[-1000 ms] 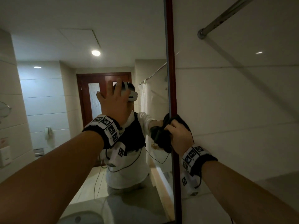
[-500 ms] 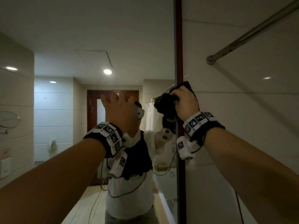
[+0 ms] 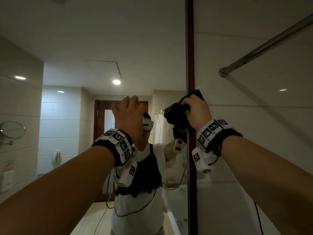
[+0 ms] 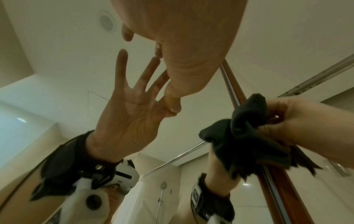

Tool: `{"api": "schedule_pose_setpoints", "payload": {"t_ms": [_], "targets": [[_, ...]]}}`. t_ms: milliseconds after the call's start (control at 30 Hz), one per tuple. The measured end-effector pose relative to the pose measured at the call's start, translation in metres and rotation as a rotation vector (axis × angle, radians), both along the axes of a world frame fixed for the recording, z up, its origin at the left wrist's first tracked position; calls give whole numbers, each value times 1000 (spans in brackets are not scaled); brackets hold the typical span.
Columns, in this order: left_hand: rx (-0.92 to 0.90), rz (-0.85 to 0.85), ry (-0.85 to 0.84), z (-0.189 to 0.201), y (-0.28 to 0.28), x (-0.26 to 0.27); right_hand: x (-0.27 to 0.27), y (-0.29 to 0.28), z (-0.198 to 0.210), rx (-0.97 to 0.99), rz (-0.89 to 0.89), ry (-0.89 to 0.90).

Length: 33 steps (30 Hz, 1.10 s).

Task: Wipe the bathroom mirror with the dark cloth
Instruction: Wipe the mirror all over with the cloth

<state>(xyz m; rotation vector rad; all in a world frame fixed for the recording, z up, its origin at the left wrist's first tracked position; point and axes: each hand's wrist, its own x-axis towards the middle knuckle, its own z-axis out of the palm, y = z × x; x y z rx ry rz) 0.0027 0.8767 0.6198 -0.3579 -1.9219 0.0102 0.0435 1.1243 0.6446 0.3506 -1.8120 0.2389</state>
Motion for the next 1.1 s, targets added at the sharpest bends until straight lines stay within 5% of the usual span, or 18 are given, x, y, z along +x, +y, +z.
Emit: {"api": "schedule_pose_setpoints", "payload": {"t_ms": [300,733,1100], "targets": [[-11,14,3,7,2,2,21,-6,-51,6,-40,-153],[-16,-56,-12,11,-1,-16,8,-10,112,-55,-42,75],[21,-100,-49,9,0,-10,4,-6,60,-51,-80,-31]]}}
